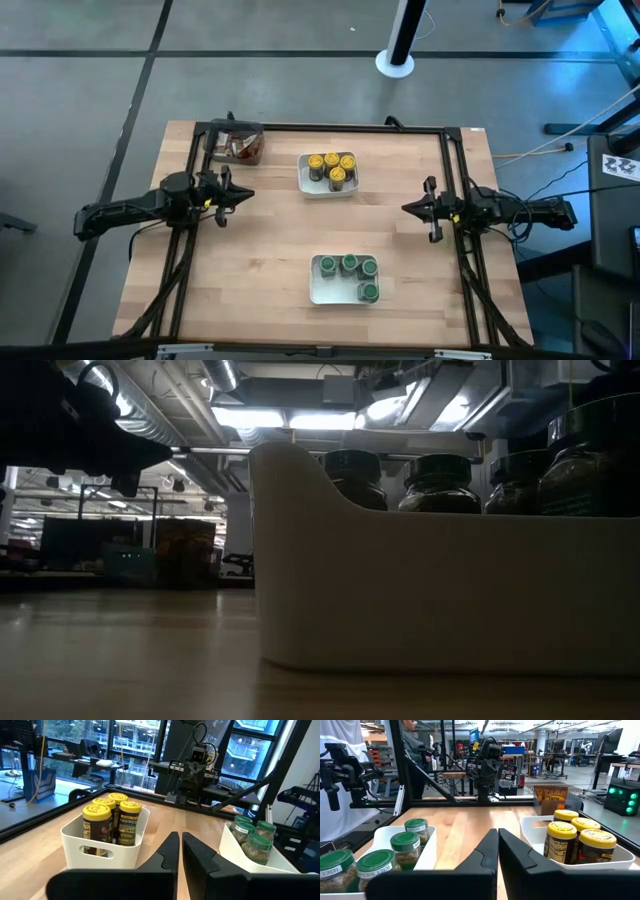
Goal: Sort spices by type
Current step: Return to Home Position
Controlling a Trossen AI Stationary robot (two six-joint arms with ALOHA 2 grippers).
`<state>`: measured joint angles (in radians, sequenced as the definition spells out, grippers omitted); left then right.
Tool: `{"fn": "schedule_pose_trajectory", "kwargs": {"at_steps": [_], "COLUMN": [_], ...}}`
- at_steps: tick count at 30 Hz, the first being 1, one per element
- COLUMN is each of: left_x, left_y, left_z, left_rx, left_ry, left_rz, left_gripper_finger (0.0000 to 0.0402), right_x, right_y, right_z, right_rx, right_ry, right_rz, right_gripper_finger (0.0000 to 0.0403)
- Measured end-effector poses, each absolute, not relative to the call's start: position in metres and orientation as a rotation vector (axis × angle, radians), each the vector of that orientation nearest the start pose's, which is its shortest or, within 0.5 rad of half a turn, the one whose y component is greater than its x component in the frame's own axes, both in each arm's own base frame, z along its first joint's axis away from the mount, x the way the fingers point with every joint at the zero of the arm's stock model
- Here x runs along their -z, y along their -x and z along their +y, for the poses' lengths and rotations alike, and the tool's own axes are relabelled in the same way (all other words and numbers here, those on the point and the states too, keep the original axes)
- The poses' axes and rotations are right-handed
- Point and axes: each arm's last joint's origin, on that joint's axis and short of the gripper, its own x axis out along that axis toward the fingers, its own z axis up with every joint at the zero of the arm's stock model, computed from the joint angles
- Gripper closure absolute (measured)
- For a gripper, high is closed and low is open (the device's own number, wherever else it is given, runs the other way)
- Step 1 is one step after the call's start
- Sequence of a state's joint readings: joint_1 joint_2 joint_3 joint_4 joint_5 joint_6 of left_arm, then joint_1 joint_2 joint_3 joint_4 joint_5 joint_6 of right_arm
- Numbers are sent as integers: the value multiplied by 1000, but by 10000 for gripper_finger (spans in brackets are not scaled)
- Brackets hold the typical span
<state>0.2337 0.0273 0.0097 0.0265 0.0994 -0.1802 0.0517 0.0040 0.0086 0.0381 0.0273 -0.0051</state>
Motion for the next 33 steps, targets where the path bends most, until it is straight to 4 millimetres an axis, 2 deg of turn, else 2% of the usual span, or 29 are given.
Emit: {"fn": "schedule_pose_trajectory", "kwargs": {"at_steps": [33], "left_x": [-167], "left_y": [-97], "left_z": [20], "left_rx": [-133], "left_ry": [182], "left_rz": [-20], "left_gripper_finger": [393], "right_x": [-171], "right_y": [-97], "right_z": [4], "right_rx": [-25], "right_ry": [3], "right_rz": [-54], "right_gripper_finger": [388]}}
